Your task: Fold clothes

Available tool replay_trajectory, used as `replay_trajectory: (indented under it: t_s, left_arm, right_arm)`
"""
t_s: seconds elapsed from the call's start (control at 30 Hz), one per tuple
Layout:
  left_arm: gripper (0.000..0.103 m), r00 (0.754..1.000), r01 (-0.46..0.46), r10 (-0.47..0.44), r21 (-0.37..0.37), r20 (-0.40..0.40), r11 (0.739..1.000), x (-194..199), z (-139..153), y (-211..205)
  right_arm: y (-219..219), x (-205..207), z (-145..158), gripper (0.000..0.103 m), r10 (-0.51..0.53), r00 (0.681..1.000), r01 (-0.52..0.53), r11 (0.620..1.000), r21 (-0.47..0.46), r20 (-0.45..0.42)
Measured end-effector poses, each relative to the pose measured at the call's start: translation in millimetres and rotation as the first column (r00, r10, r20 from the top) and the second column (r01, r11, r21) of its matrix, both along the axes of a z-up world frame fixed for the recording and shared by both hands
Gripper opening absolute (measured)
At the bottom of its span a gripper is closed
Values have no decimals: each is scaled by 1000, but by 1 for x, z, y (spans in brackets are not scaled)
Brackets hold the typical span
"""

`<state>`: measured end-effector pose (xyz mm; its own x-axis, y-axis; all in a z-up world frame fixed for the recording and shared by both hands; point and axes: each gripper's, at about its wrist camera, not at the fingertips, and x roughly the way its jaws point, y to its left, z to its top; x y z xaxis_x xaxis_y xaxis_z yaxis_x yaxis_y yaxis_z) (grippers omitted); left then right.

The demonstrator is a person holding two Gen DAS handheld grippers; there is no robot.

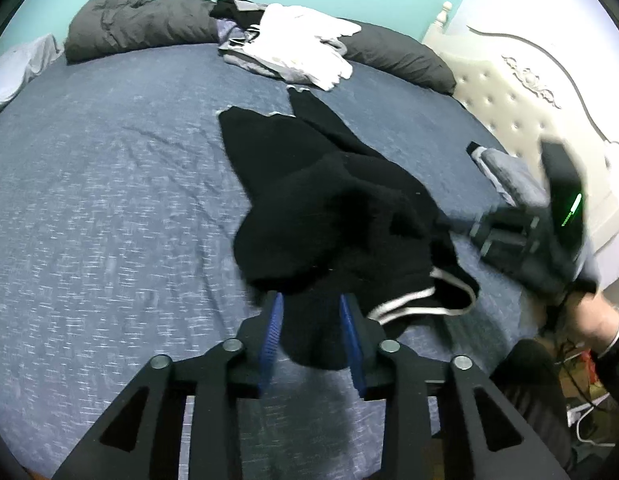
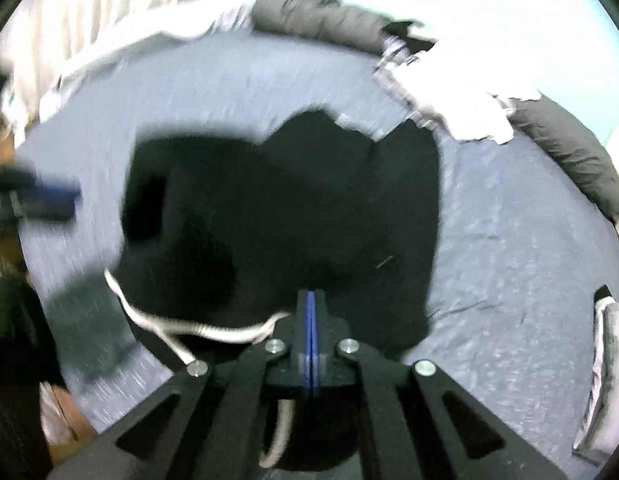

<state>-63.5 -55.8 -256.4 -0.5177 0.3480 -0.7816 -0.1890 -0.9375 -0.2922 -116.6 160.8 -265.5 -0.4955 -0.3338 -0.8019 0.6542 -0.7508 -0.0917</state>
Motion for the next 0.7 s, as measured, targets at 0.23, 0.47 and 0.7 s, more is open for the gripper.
replay_trajectory:
  t_s: [0.23, 0.47, 0.7]
  left_arm:
    - [36, 999, 52, -52, -5, 9, 999, -3, -7, 31]
    - [40, 999, 28, -27, -26, 16, 999, -4, -7, 27]
    - [42, 1000, -25, 25, -16, 7, 1000, -3, -2, 0]
  right_arm:
    - [25, -20, 37, 0, -26, 996, 35, 994, -105, 85]
    - [-7, 8, -19, 42, 81, 988, -88, 995, 47, 130]
    - [-38, 31, -72, 42, 172, 980, -193, 949, 248, 101]
